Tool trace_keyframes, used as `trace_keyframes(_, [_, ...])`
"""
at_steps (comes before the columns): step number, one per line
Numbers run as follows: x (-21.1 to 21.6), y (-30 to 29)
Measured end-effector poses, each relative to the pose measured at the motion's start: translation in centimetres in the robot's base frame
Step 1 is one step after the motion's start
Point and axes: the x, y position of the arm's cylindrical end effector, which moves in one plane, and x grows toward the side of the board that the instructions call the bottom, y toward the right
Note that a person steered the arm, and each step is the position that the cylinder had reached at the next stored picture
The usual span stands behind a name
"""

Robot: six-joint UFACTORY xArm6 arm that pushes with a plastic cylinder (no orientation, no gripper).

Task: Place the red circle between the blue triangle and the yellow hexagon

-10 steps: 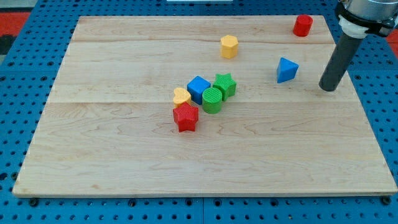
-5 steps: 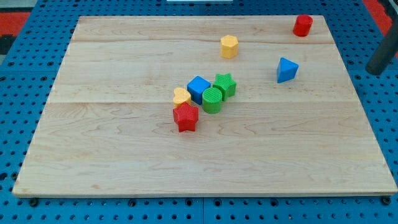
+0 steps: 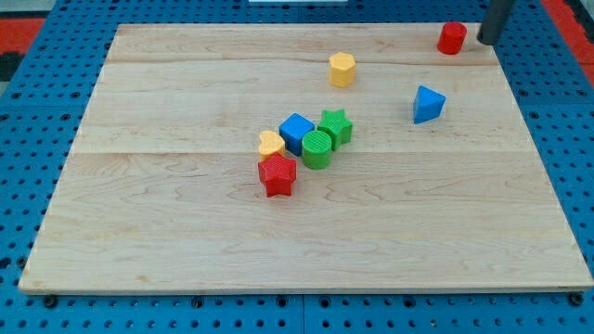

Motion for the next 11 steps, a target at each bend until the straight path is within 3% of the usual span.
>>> trace_keyframes(2, [-2.8,-1.2])
trace_keyframes(4, [2.8,-4.2])
trace_keyframes(5, [2.6,-6.8])
trace_keyframes(7, [-1.9,-8.7])
trace_keyframes(10, [4.3,-11.5])
trace_keyframes(11, [1.8,-10.0])
